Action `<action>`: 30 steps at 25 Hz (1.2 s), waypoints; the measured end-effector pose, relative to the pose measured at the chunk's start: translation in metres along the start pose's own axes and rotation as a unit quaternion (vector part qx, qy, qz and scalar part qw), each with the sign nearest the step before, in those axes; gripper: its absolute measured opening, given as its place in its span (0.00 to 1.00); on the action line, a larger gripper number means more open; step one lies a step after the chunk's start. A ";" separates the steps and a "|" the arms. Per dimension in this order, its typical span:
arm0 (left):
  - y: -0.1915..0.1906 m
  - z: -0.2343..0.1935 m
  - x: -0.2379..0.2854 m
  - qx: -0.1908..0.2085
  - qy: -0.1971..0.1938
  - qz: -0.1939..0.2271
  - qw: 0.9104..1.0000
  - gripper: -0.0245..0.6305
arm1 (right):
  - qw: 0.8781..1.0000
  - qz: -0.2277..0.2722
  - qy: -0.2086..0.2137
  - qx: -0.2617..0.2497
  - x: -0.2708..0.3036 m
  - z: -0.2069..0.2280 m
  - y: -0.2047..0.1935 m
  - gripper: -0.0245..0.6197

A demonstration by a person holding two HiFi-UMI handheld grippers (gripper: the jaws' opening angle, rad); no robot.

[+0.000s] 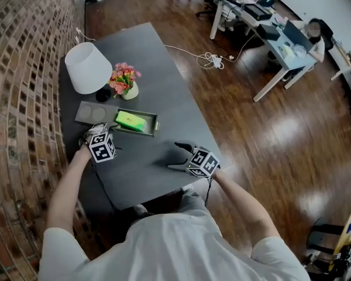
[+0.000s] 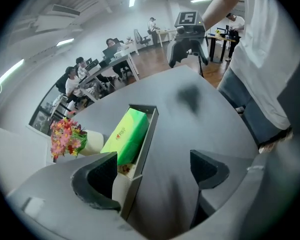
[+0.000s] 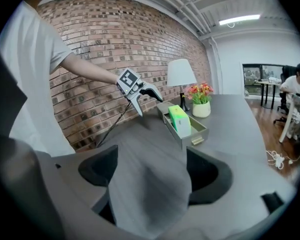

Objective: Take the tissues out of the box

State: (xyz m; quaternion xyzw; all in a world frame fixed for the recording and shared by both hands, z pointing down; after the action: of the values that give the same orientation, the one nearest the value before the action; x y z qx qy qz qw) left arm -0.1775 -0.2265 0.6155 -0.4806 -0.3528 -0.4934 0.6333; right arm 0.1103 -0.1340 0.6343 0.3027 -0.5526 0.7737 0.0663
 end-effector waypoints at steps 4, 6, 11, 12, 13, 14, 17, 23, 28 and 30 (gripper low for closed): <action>0.010 -0.016 0.010 0.035 0.000 -0.009 0.999 0.74 | 1.000 0.013 -0.003 0.016 0.000 -0.003 0.001 0.71; 0.018 -0.025 0.015 0.052 0.000 -0.012 0.999 0.74 | 1.000 0.017 -0.003 0.022 0.000 -0.006 0.000 0.71; 0.038 -0.048 0.028 0.075 -0.011 -0.010 0.997 0.74 | 0.999 0.015 -0.010 0.026 -0.007 -0.011 -0.005 0.71; 0.040 -0.051 0.032 0.082 -0.015 -0.014 0.996 0.74 | 0.999 0.015 -0.012 0.028 -0.008 -0.012 -0.007 0.71; 0.042 -0.054 0.035 0.092 -0.018 -0.021 0.995 0.74 | 0.999 0.014 -0.014 0.030 -0.010 -0.012 -0.008 0.71; 0.045 -0.057 0.037 0.103 -0.020 -0.028 0.994 0.74 | 0.999 0.014 -0.016 0.032 -0.012 -0.013 -0.010 0.71; 0.055 -0.068 0.045 0.126 -0.023 -0.048 0.991 0.74 | 0.999 0.012 -0.023 0.037 -0.018 -0.014 -0.016 0.71; 0.063 -0.074 0.059 0.123 -0.071 -0.064 0.988 0.74 | 0.998 0.013 -0.034 0.052 -0.029 -0.017 -0.027 0.71; 0.067 -0.067 0.072 0.135 -0.069 -0.085 0.985 0.50 | 0.997 0.017 -0.037 0.063 -0.033 -0.019 -0.034 0.71; 0.068 -0.065 0.073 0.146 -0.071 -0.097 0.982 0.42 | 0.997 0.021 -0.036 0.065 -0.035 -0.021 -0.035 0.70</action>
State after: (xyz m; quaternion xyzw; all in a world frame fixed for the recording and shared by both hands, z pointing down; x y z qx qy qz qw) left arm -0.0946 -0.3059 0.6460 -0.3803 -0.5103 -0.4602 0.6191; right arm 0.1462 -0.0939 0.6395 0.3222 -0.5092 0.7980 0.0105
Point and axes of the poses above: the fingertips, and each gripper's own axes: x forward along the fingers, z to its right, y out of its top, the point moved 8 cm from there along -x, backward along the fingers, and after that the axes turned 1 degree about x, right-handed, at the moved point
